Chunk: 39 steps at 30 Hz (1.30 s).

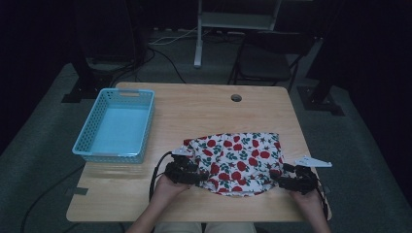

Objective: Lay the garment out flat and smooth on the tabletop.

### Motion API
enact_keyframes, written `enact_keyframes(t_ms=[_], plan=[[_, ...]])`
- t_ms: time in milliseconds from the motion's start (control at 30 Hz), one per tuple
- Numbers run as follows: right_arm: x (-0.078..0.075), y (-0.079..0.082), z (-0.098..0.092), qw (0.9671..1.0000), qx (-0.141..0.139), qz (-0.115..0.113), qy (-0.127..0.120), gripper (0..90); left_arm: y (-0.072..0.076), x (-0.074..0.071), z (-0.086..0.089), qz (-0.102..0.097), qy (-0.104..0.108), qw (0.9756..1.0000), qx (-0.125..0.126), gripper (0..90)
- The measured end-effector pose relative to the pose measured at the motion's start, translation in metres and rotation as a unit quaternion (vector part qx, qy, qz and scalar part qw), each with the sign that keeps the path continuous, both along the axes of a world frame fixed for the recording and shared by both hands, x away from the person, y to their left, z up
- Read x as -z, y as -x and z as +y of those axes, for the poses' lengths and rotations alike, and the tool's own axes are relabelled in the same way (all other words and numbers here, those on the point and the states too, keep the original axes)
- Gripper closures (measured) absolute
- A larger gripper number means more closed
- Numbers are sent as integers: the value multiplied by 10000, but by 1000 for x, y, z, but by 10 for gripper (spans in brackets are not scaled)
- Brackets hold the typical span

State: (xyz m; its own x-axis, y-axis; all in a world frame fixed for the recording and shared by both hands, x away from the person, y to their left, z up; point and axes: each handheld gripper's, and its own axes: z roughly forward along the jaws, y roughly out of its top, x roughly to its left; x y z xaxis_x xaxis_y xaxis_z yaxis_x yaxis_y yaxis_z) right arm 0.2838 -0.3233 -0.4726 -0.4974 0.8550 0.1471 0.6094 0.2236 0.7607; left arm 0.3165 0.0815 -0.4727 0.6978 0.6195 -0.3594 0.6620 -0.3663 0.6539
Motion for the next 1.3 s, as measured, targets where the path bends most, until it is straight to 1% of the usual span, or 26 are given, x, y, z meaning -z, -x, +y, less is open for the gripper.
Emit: enact_keyframes(t_ms=[33,100,133,200,233,267,300,333,400,433,500,567,600,700,767,833,867,900,967,1033,1067,1100,1133,1167,1267,1300], plan=[[0,-1,1,10000,-34,24,75,361,-1,1,0,-55,-40,10000,74,539],[1,-3,3,9997,-88,58,234,469,-2,3,2,-130,-73,9999,66,705],[0,-3,4,9991,-67,13,414,615,-2,3,4,-145,-34,9999,57,809],[-3,-1,3,9990,-100,-24,437,768,0,2,8,-248,-13,9997,17,858],[-3,-1,3,9990,-100,-24,437,768,1,1,11,-272,-8,9996,31,858],[-4,0,2,9989,-134,-45,444,829,2,1,13,-296,-4,9996,31,861],[-5,1,1,9989,-186,-33,420,855,4,-1,15,-318,-23,9995,68,865],[-7,3,1,9987,-258,-34,430,862,7,-2,17,-354,-29,9993,82,866],[-14,11,2,9977,-427,-144,514,867,13,-7,21,-489,-86,9987,103,867],[-14,11,2,9977,-427,-144,514,867,15,-10,23,-526,-98,9985,101,867],[-21,15,1,9975,-466,-235,482,867,16,-16,29,-678,-162,9976,45,867],[-29,16,-3,9980,-478,-313,257,867,14,-21,38,-739,-51,9972,-116,867],[-33,16,-5,9980,-518,-346,98,867,11,-23,42,-726,44,9972,-195,867],[-42,10,-13,9967,-571,-397,-421,867,1,-26,52,-785,164,9957,-455,867],[-46,2,-16,9960,-552,-398,-575,867,-9,-25,54,-749,187,9954,-560,867],[-47,-9,-15,9959,-496,-305,-685,866,-19,-23,52,-698,152,9953,-656,866],[-45,-22,-13,9969,-422,-224,-628,867,-24,-22,51,-700,109,9951,-696,865],[-45,-22,-13,9969,-422,-224,-628,867,-29,-22,49,-699,111,9948,-737,865],[-42,-35,-11,9974,-309,-114,-639,866,-38,-22,45,-774,-54,9937,-813,863],[-38,-47,-8,9983,-175,-3,-551,866,-47,-19,40,-755,-190,9932,-862,862],[-31,-59,-7,9990,-65,125,-431,866,-51,-17,39,-747,-242,9928,-901,861],[-31,-59,-7,9990,-65,125,-431,866,-55,-14,37,-725,-316,9926,-918,861],[-22,-67,-5,9991,16,260,-331,866,-59,-11,36,-673,-377,9929,-910,860],[-22,-67,-5,9991,16,260,-331,866,-61,-8,35,-642,-414,9928,-925,860],[-9,-73,-4,9989,34,405,-237,865,-66,2,32,-587,-689,9918,-904,823],[-5,-74,-3,9989,30,432,-205,865,-66,4,32,-555,-679,9923,-879,823]])
